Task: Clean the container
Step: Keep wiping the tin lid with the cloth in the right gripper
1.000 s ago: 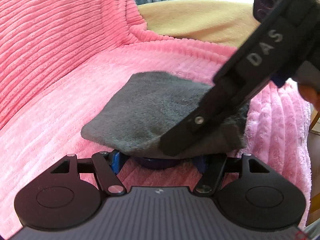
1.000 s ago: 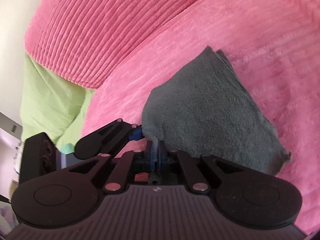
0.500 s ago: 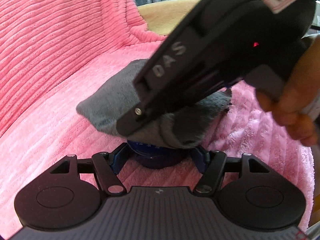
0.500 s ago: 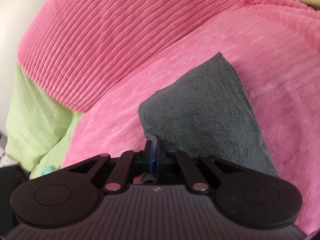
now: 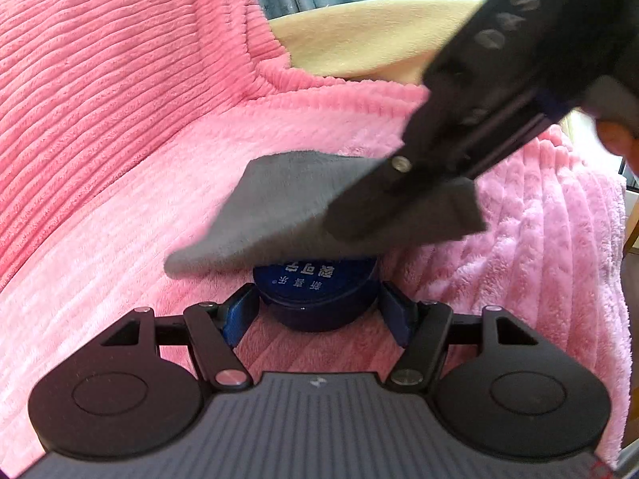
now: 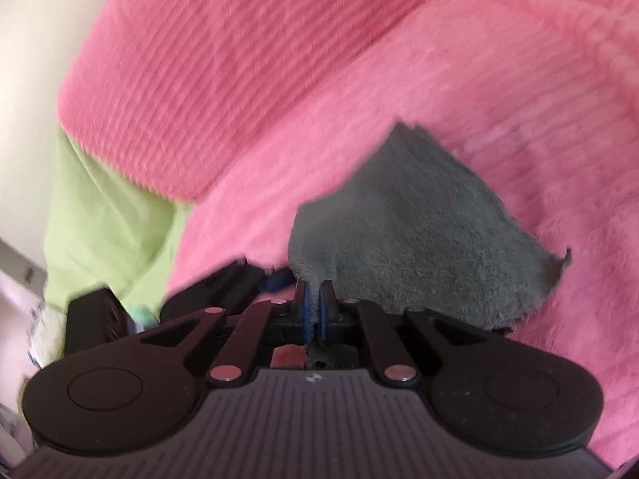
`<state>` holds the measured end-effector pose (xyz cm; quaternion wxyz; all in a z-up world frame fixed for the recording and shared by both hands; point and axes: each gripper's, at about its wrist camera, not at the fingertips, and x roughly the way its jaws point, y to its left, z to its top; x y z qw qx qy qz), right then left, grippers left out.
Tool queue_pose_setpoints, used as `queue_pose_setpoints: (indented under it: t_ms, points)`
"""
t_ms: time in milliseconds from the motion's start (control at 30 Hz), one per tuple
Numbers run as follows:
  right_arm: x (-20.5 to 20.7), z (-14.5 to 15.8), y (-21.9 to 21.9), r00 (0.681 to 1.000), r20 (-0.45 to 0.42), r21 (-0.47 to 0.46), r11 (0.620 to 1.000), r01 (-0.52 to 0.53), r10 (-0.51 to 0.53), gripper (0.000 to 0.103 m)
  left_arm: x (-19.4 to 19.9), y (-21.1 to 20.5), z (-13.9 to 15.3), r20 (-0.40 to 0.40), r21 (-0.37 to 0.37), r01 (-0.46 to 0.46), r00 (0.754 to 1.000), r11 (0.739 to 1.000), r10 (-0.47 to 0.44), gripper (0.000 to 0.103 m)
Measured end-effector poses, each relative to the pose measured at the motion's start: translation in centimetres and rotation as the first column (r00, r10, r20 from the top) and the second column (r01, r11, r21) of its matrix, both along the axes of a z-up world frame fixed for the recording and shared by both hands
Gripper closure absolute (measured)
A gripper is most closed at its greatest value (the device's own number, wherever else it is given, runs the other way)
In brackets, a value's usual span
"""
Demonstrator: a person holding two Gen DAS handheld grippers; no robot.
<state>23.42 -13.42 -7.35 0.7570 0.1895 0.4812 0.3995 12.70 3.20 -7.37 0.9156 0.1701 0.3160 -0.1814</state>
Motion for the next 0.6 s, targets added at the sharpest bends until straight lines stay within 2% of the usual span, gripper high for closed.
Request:
queue_pose_setpoints:
  t_ms: [133,333,433,600]
  points:
    - [0.3,-0.9,1.0,1.0,-0.011,-0.02,0.999,-0.029,0.029,0.101,0.1,0.5,-0.1,-0.007,-0.004,-0.002,1.0,1.0,0.002,0.036]
    - [-0.5,-0.5,2.1,0.998,0.063,-0.066,0.998,-0.014,0.018,0.103,2.8,1.0,-0.3,-0.004,0.01,-0.002,1.0,1.0,0.002,0.036]
    - [-0.4,-0.6,2.8,0.996,0.089,-0.061,0.998,0.014,-0.008,0.103,4.6,1.2,-0.4,-0.01,0.007,-0.005,1.0,1.0,0.006,0.036]
    - [0.3,-1.0,3.1,0.991,0.113,-0.023,0.997,0.076,-0.073,0.103,4.9,1.3,-0.4,-0.008,0.012,-0.007,1.0,1.0,0.007,0.036]
